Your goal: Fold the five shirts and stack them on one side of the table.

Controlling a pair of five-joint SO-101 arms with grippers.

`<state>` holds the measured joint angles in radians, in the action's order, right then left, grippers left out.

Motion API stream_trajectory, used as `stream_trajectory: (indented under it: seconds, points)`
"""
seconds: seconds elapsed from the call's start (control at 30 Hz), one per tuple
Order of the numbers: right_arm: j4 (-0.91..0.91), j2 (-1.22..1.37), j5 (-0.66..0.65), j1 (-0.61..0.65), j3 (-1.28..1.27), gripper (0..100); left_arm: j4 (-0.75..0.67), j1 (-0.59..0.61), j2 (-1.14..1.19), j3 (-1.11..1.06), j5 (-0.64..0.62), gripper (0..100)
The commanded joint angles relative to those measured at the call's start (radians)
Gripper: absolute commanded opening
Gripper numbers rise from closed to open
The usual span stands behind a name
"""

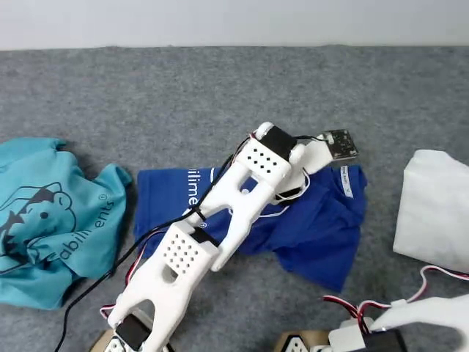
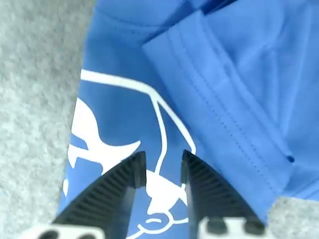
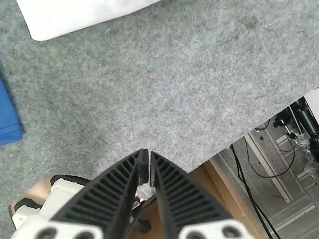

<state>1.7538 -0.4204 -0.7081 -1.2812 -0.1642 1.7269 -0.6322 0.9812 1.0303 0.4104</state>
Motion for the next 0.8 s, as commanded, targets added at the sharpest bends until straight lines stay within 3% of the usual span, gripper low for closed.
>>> stream_trajectory:
  seconds: [0.0, 0.3, 0.4, 0.77]
  points:
    - [0.038, -0.038, -0.005, -0.001, 0.002, 1.0, 0.031, -0.026, -0.061, 0.036, 0.002, 12]
    - [0.038, -0.038, -0.002, -0.005, 0.002, 1.0, 0.026, -0.227, -0.198, -0.134, -0.005, 12]
    - [0.038, -0.038, -0.002, -0.005, 0.002, 1.0, 0.006, -0.245, -0.195, -0.208, -0.014, 12]
    - [0.038, -0.038, -0.003, -0.007, 0.002, 1.0, -0.078, -0.025, -0.1, -0.246, 0.038, 12]
